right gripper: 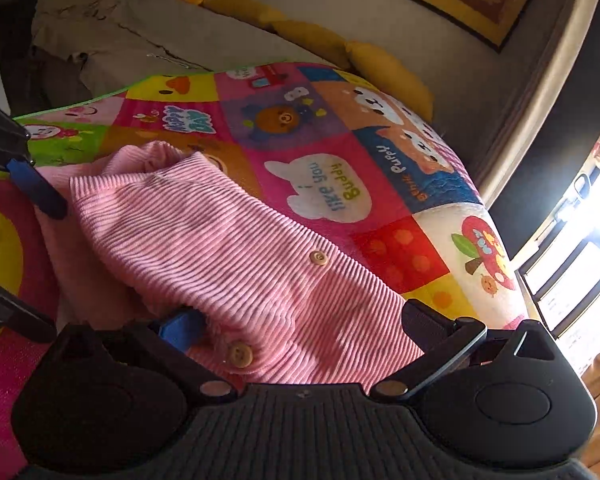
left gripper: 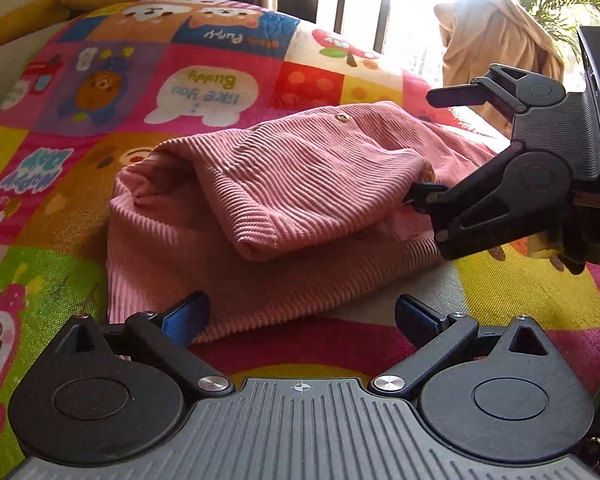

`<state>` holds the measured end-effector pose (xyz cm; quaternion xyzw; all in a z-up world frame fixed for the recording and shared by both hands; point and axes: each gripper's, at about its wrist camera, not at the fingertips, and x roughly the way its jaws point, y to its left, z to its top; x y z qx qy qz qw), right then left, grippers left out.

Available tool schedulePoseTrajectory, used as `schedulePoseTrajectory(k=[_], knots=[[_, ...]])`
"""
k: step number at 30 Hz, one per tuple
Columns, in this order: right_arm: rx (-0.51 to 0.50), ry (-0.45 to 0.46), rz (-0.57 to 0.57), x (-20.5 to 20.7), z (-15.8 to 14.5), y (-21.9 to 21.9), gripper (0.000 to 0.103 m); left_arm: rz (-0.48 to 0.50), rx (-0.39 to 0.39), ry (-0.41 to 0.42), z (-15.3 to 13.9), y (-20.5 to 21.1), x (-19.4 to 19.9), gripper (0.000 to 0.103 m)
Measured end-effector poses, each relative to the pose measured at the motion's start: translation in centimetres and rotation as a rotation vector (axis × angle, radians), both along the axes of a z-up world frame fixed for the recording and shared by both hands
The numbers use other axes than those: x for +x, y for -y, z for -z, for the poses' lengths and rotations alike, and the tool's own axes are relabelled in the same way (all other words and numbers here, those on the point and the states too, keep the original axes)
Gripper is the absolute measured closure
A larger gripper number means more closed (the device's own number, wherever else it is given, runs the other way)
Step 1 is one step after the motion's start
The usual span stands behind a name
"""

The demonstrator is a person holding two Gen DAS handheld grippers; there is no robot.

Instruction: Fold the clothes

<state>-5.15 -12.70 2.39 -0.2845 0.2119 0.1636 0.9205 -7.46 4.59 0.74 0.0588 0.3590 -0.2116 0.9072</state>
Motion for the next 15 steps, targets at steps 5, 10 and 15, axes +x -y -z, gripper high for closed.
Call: schedulePoseTrajectory(k=[5, 10, 15], knots=[[0.048, -0.119, -0.026, -0.8, 0.3, 1.9, 0.000, -0.144, 0.190, 0.075, -0.1, -1.6, -0.3, 0.001], [0.063, -0.223, -0.072, -2.8, 1.5, 2.9, 0.000, -0.349, 0.188, 0.122, -1.1, -4.5, 0.5, 0.001], [0.076, -0.158, -0.002, -2.4, 1.9, 2.1, 0.000, -0.408, 0.058, 0.176, -3.8, -6.1, 0.0, 0.001]])
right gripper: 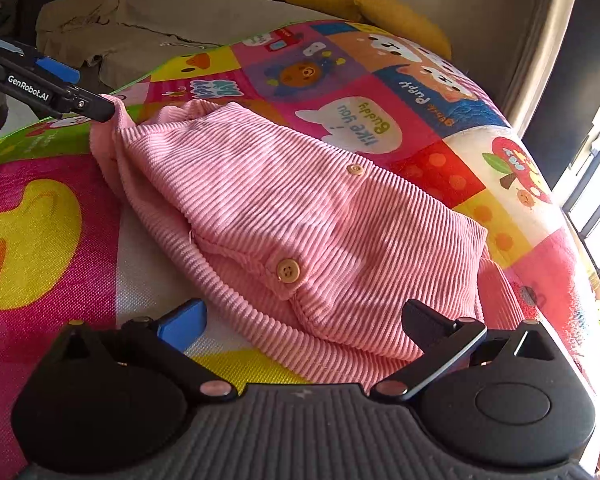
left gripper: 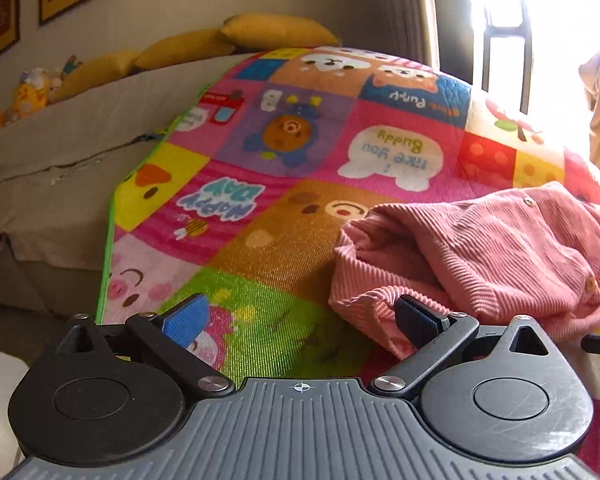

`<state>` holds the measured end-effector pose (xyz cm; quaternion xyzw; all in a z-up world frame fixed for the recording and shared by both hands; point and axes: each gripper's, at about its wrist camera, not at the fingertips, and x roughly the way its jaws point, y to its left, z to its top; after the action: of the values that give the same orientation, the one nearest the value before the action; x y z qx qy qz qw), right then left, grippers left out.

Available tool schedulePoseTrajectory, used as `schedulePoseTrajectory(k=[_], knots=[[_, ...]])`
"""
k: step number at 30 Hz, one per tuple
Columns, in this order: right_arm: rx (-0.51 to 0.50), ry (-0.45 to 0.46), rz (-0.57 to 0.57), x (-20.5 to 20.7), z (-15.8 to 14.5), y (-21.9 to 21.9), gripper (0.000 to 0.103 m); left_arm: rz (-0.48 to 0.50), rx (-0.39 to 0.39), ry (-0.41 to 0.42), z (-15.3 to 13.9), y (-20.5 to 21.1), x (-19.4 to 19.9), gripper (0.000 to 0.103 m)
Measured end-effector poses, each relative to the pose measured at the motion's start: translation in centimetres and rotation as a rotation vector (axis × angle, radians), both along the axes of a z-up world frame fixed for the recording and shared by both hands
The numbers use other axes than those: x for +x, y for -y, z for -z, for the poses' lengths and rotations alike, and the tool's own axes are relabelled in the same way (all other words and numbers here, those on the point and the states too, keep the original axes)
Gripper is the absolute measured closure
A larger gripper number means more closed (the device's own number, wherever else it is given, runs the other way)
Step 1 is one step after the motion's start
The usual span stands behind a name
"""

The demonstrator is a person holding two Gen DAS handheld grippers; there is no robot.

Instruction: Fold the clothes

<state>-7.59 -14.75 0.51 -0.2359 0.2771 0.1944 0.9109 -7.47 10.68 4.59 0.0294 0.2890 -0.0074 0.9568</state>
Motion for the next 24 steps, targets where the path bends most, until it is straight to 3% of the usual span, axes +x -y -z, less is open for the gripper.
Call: schedulePoseTrajectory(k=[4, 9, 11, 13, 18, 24], knots=[[0.032, 0.124, 0.081, 0.4, -1.3, -0.3, 0.000, 0.199, 0.018, -0.032, -0.1, 1.9, -1.2, 0.001], [0.063, 0.126, 0.101, 0.3, -2.2, 0.6, 0.000, 0.345, 0.203, -0.096, 2.4, 5.5, -1.6, 0.001], [0.056, 0.093, 0.075, -0.1, -1.9, 0.6, 0.000, 0.312, 0.245, -0.091, 3.1, 5.9, -0.7, 0.001], [0.053, 0.050, 0.040, -0.5, -1.6, 0.6, 0.000, 0.236, 0.236, -0.049, 2.6, 5.5, 0.3, 0.001], [-0.004, 0.013, -0.037, -1.3, -0.1, -0.7, 0.000, 0.073, 0.152, 0.071, -0.2, 3.2, 1.7, 0.001], [-0.046, 0.087, 0.003, -0.7, 0.4, -2.0, 0.000, 0.121, 0.039, 0.073, -1.3, 1.4, 0.8, 0.001]])
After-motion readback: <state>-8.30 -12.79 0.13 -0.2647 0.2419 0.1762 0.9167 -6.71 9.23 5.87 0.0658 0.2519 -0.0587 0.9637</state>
